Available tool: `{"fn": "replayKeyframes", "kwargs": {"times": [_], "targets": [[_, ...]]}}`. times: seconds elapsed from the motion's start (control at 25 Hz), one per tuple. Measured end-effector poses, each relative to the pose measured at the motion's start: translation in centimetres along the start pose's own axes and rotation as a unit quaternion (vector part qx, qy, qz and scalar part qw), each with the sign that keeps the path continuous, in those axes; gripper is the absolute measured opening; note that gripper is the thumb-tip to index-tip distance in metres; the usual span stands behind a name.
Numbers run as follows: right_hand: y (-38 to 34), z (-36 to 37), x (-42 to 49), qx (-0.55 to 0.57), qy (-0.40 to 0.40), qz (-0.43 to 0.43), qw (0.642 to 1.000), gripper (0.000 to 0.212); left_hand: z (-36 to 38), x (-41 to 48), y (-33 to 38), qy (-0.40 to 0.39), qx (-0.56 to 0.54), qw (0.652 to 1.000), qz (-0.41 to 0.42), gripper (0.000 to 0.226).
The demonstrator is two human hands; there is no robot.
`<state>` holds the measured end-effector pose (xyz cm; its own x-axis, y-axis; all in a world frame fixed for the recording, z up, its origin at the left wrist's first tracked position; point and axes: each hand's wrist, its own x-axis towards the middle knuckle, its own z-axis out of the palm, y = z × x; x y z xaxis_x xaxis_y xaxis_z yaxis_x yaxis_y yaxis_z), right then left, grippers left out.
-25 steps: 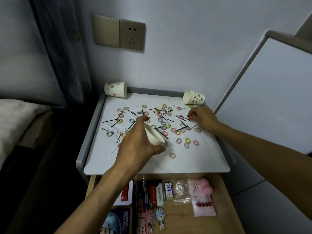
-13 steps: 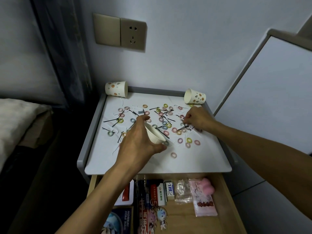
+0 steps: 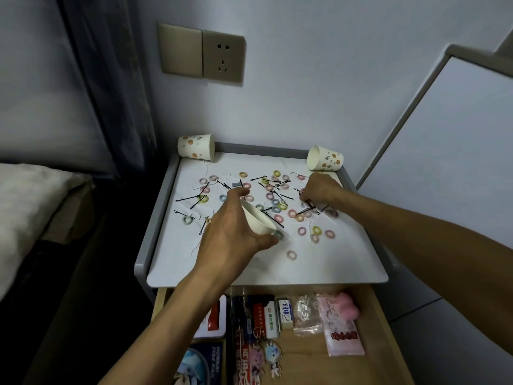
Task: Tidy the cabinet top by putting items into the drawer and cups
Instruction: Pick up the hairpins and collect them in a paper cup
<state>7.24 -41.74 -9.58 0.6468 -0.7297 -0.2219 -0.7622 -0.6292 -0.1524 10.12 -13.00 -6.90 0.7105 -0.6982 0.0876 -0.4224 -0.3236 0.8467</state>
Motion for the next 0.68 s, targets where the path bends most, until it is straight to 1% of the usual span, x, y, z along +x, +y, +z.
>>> {"fn": "replayKeyframes", "kwargs": {"times": [0.12, 0.24, 0.36, 0.44, 0.56, 0.68], "targets": [[0.5, -0.7, -0.4, 0.075, 0.021, -0.038, 0.996, 0.021, -0.1, 0.0, 0.1, 0.0, 0.001, 1.0, 0.002, 0.096], [1.4, -1.9, -1.5, 0.079, 0.038, -0.103, 0.991, 0.004, -0.3, -0.3, 0.2, -0.001, 0.003, 1.0, 0.004, 0.096], [2.4, -2.1, -2.7, 0.002, 0.006, -0.183, 0.983, 0.018, -0.4, -0.5, 0.4, 0.004, 0.003, 1.0, 0.007, 0.095], [2.9, -1.5, -3.3, -0.038, -0.009, -0.214, 0.976, 0.016, -0.4, -0.6, 0.5, 0.006, 0.001, 1.0, 0.005, 0.095], [3.6, -0.3, -3.3, -0.048, 0.005, -0.239, 0.97, 0.013, -0.3, -0.8, 0.5, 0.006, 0.002, 1.0, 0.004, 0.096], [3.7, 0.5, -2.8, -0.036, 0.027, -0.259, 0.965, 0.012, -0.3, -0.7, 0.2, 0.007, 0.012, 1.0, 0.006, 0.095]]}}
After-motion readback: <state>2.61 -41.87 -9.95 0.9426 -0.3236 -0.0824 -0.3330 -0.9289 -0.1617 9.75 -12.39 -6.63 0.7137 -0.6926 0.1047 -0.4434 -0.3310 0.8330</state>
